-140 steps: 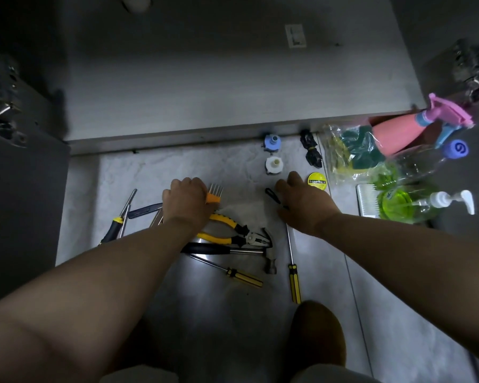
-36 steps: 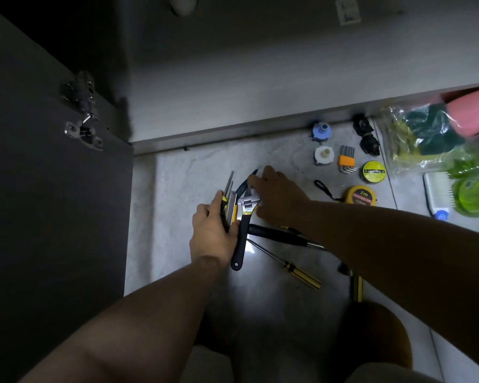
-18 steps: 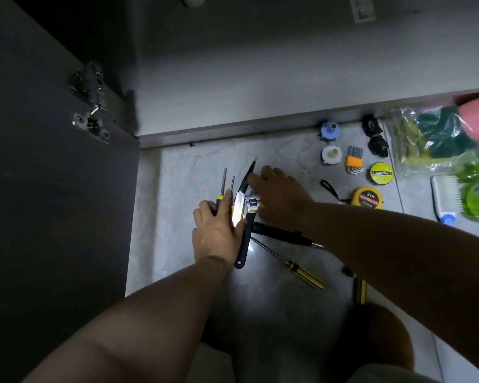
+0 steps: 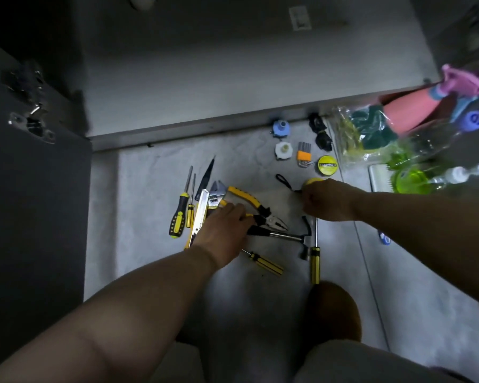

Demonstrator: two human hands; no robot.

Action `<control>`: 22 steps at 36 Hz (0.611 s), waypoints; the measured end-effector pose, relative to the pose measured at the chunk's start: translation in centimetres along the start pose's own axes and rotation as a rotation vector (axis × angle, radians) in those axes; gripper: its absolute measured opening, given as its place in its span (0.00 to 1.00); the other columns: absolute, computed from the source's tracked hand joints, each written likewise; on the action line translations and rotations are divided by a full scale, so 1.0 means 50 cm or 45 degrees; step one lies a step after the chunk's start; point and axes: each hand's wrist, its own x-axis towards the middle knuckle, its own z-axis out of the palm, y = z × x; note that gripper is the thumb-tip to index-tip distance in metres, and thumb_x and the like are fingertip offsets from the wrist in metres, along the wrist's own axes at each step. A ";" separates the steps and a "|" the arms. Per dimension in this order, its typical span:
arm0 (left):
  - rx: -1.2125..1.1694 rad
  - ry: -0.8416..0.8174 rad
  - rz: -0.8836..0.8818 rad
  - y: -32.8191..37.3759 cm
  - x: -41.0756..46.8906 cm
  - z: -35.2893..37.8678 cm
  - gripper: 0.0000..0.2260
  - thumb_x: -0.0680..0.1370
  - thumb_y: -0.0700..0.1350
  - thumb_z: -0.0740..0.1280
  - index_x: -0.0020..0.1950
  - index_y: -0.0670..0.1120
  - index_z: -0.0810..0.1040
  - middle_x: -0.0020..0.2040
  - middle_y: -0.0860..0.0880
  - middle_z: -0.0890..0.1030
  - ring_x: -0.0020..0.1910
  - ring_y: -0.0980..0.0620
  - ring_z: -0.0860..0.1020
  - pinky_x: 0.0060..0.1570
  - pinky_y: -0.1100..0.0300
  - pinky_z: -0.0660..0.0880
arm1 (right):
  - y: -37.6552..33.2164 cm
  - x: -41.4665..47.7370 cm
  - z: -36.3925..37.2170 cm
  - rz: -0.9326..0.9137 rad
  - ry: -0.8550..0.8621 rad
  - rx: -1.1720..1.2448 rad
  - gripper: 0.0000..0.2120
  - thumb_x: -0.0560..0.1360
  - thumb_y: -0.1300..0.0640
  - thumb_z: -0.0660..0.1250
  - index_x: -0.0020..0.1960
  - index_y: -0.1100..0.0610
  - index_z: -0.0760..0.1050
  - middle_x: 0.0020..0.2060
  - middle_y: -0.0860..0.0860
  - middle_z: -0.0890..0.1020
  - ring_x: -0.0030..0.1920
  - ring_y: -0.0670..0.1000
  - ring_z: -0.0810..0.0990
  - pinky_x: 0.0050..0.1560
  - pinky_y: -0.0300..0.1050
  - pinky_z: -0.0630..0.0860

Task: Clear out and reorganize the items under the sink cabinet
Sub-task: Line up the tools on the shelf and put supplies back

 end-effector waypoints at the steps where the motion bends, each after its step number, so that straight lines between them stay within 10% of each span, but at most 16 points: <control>1: 0.010 -0.002 -0.019 0.005 0.001 0.005 0.21 0.77 0.47 0.66 0.71 0.51 0.75 0.61 0.47 0.75 0.59 0.43 0.73 0.56 0.51 0.73 | 0.003 -0.002 0.004 0.008 -0.011 0.005 0.08 0.77 0.51 0.67 0.52 0.54 0.78 0.47 0.51 0.77 0.54 0.57 0.80 0.46 0.42 0.69; 10: -0.041 0.033 -0.048 0.023 -0.007 0.024 0.29 0.69 0.35 0.72 0.70 0.49 0.75 0.60 0.47 0.73 0.55 0.45 0.74 0.47 0.54 0.74 | -0.064 0.038 -0.012 -0.202 0.037 0.018 0.05 0.79 0.52 0.64 0.45 0.51 0.71 0.45 0.51 0.78 0.48 0.56 0.79 0.49 0.51 0.76; 17: 0.135 0.058 0.121 -0.032 -0.045 -0.022 0.26 0.74 0.37 0.68 0.71 0.46 0.70 0.60 0.47 0.75 0.59 0.44 0.74 0.58 0.51 0.70 | -0.106 0.062 -0.028 -0.212 0.228 0.137 0.10 0.80 0.51 0.63 0.44 0.56 0.72 0.37 0.48 0.74 0.41 0.53 0.77 0.45 0.50 0.76; 22: 0.081 0.156 -0.174 -0.099 -0.086 -0.060 0.23 0.74 0.37 0.65 0.69 0.44 0.70 0.58 0.46 0.72 0.57 0.42 0.72 0.56 0.48 0.71 | -0.126 0.073 -0.036 -0.128 0.442 0.434 0.15 0.83 0.51 0.59 0.45 0.60 0.74 0.37 0.56 0.79 0.39 0.59 0.79 0.41 0.51 0.74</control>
